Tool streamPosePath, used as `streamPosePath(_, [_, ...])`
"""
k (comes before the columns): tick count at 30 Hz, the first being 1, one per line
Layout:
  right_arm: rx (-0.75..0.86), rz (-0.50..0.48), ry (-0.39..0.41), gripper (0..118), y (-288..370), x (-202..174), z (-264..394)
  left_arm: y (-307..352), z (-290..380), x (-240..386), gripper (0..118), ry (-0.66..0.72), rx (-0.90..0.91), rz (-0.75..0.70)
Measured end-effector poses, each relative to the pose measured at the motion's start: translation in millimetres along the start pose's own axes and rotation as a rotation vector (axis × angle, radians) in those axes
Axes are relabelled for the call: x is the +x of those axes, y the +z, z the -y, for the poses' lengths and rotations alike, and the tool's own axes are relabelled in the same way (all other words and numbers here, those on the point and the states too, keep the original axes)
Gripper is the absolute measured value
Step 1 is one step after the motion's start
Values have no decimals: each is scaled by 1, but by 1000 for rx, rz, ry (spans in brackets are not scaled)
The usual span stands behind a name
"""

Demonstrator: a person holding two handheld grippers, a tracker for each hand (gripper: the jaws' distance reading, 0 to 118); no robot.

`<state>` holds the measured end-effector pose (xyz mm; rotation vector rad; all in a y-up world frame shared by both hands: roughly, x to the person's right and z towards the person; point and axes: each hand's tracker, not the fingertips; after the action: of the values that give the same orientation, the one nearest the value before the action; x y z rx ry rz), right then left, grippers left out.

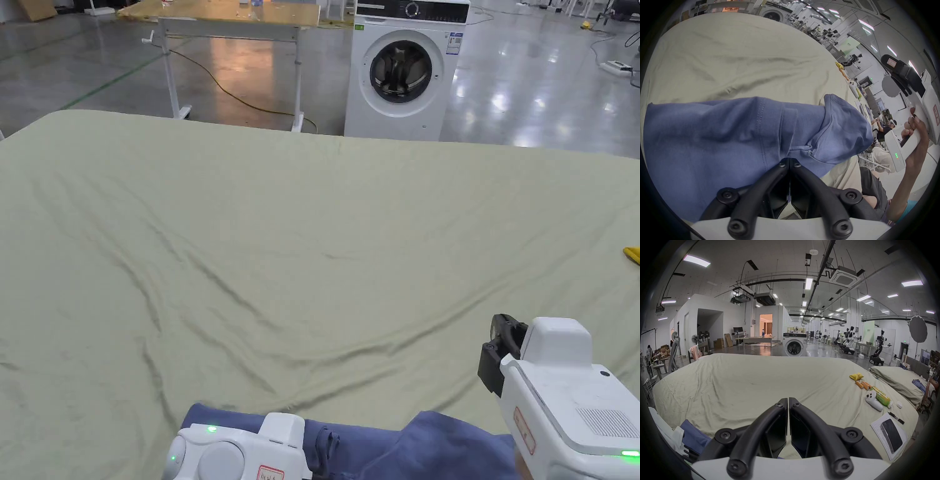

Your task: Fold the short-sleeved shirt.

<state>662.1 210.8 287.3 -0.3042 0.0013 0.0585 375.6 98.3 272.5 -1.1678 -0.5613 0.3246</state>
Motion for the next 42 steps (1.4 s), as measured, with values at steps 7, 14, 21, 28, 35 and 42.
streamPosePath(7, [4, 2, 5, 1, 2, 1, -2, 45, -11, -5, 1, -3, 79, 20])
streamPosePath(14, [0, -15, -2, 1, -2, -3, -1, 116, -18, -73, 1, 68, 192, -77])
streamPosePath(21, [-8, -34, -6, 1, -7, -12, 0, 138, -4, -151, 2, 148, 162, 15])
streamPosePath(28, [-14, -46, -9, 1, -8, -16, -1, 111, 5, -186, 50, 290, 159, 192])
streamPosePath(35, [-19, -34, 2, 1, -5, -13, -1, 119, 2, -219, 51, 382, 171, 309])
streamPosePath(42, [-27, -26, 4, 1, -5, -12, 0, 119, 1, -228, 51, 336, 161, 283])
